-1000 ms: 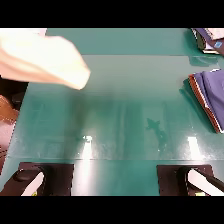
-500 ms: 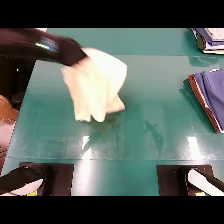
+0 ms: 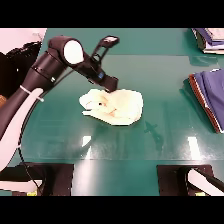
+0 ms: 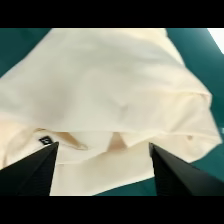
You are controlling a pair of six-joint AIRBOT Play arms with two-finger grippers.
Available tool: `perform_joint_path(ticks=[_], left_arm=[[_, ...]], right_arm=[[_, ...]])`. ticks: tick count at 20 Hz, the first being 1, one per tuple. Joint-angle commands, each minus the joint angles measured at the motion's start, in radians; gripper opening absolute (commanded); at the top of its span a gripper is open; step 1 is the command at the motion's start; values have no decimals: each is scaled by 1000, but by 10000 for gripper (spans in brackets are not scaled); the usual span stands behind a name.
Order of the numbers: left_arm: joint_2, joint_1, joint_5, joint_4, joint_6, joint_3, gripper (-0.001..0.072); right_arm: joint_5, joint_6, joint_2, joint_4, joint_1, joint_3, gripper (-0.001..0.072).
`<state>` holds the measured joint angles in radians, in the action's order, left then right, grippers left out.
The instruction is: Fold the shirts.
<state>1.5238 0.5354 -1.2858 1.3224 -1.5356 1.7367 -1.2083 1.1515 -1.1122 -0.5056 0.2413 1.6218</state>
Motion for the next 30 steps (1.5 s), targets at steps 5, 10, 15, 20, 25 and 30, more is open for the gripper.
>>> perform_joint_path(ticks=[5,10,15,20,25,30], left_arm=[[21,-326,22,-1,72,-118,660],[21,-389,148,-6,121,-390,659],[94,-389,245,-174,194,-437,659],[117,-388,290,-234,208,-432,311],[82,-388,240,-155,209,-370,28],[3,-388,224,-116,208,-238,28]], right_arm=[[-49,0,-2,-22,-1,1,18],[-64,0,-2,-22,-1,1,19],[-116,0,-2,-21,-1,1,18],[-130,0,-2,-23,-1,-5,18],[-174,34,-2,-160,-28,-243,19],[-3,56,-73,-215,-171,-673,449]])
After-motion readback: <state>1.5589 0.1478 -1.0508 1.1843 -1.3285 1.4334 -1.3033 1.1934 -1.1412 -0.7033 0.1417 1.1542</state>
